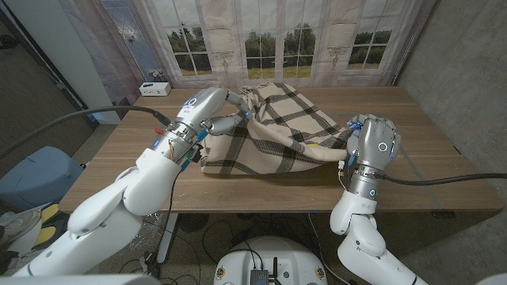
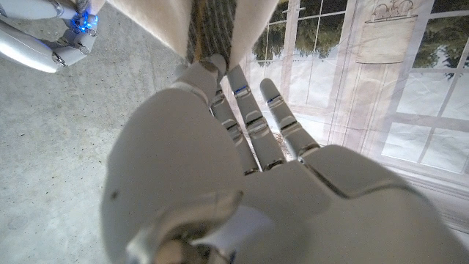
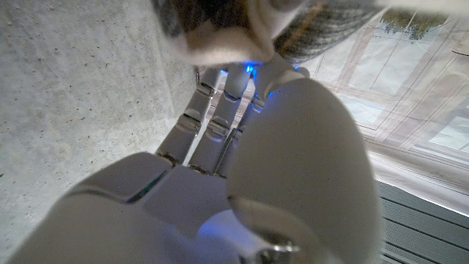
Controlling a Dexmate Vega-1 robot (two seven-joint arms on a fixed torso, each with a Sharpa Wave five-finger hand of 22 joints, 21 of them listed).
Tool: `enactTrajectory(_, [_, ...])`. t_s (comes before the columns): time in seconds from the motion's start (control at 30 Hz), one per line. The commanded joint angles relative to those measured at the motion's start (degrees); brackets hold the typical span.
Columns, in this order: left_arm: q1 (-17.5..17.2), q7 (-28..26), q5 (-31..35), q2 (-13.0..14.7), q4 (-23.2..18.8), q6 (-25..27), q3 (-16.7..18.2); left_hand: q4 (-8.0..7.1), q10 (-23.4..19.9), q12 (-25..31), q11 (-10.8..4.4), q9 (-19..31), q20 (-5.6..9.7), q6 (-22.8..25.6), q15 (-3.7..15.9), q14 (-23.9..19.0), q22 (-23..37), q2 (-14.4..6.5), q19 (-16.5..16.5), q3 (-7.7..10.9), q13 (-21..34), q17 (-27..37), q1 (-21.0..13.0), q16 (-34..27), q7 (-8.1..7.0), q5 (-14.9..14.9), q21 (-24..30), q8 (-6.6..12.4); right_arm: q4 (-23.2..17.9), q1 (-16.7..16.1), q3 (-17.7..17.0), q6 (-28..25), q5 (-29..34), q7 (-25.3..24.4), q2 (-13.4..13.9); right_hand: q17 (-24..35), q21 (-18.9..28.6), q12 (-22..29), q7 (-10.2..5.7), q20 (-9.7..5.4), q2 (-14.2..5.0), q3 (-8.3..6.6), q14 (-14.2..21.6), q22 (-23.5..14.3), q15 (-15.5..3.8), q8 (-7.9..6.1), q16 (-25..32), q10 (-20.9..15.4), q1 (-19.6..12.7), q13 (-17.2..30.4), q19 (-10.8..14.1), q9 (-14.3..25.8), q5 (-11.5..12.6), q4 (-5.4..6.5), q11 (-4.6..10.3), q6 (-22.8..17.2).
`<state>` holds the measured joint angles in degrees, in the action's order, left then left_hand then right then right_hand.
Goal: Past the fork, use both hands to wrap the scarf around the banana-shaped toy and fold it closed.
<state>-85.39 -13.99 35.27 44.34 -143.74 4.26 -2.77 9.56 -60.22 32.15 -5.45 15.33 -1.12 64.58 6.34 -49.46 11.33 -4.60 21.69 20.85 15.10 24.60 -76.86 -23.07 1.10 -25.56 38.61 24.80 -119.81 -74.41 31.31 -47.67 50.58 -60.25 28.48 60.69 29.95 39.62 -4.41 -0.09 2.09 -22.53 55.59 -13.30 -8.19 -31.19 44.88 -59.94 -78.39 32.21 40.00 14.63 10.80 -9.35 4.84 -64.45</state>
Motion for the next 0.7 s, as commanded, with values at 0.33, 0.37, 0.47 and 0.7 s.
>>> enactTrajectory(0.33, [3.71, -2.14, 10.32, -4.52, 2.31, 8.32, -1.05, -0.18, -2.21, 1.10, -2.54, 0.06, 0.12, 0.20, 7.44, -0.94, 0.35, 0.38, 0.18, 0.31, 19.31, 0.82, 0.27, 0.48, -0.23, -1.73, 1.02, 0.61, 4.64, 12.99, 2.86, 6.33, 0.52, 8.59, 3.00, 0.91, 0.70, -0.21, 0.02, 0.07, 0.17, -1.32, 0.74, 0.01, -4.69, -0.78, -1.01, -0.47, 0.61, 0.81, -0.52, 0.00, -0.18, 0.10, 0.42, 0.04])
enactTrajectory(0.37, [4.09, -2.12, 10.39, -4.52, 2.52, 8.61, -1.13, -0.19, -2.27, 1.15, -2.49, 0.07, 0.11, 0.20, 7.45, -0.96, 0.35, 0.41, 0.16, 0.29, 19.39, 0.88, 0.29, 0.50, -0.27, -1.82, 1.06, 0.64, 4.89, 13.54, 2.94, 6.56, 0.45, 9.08, 3.10, 0.98, 0.74, -0.22, -0.11, 0.08, 0.20, -1.41, 0.78, 0.03, -4.70, -0.74, -1.09, -0.50, 0.63, 0.88, -0.54, -0.06, -0.18, 0.08, 0.44, 0.11])
enactTrajectory(0.47, [5.50, -2.04, 11.02, -4.36, 3.36, 9.64, -1.64, -0.22, -2.24, 1.22, -2.58, 0.07, 0.10, 0.16, 7.46, -1.01, 0.35, 0.45, 0.07, 0.29, 19.69, 1.05, 0.31, 0.60, -0.53, -2.17, 1.19, 0.73, 5.85, 15.24, 3.22, 7.23, 0.27, 10.30, 3.25, 1.10, 0.81, -0.27, -0.02, 0.09, 0.25, -1.58, 0.84, 0.05, -4.71, -0.81, -1.23, -0.48, 0.66, 0.99, -0.61, 0.05, -0.19, 0.06, 0.36, 0.22])
enactTrajectory(0.7, [9.54, -2.05, 11.22, -3.75, 6.22, 11.29, -3.37, -0.26, -2.25, 1.40, -2.68, -0.08, 0.20, 0.10, 7.47, -1.15, 0.35, 0.58, -0.07, 0.25, 20.42, 1.48, 0.34, 0.85, -0.43, -3.01, 1.58, 0.87, 8.76, 19.58, 4.16, 8.97, -0.32, 12.57, 3.05, 1.55, 1.08, -0.45, 0.07, 0.06, 0.45, -2.14, 1.02, 0.15, -4.70, -0.98, -1.76, -0.44, 0.88, 1.38, -0.81, -0.04, -0.21, 0.02, 0.45, 0.13])
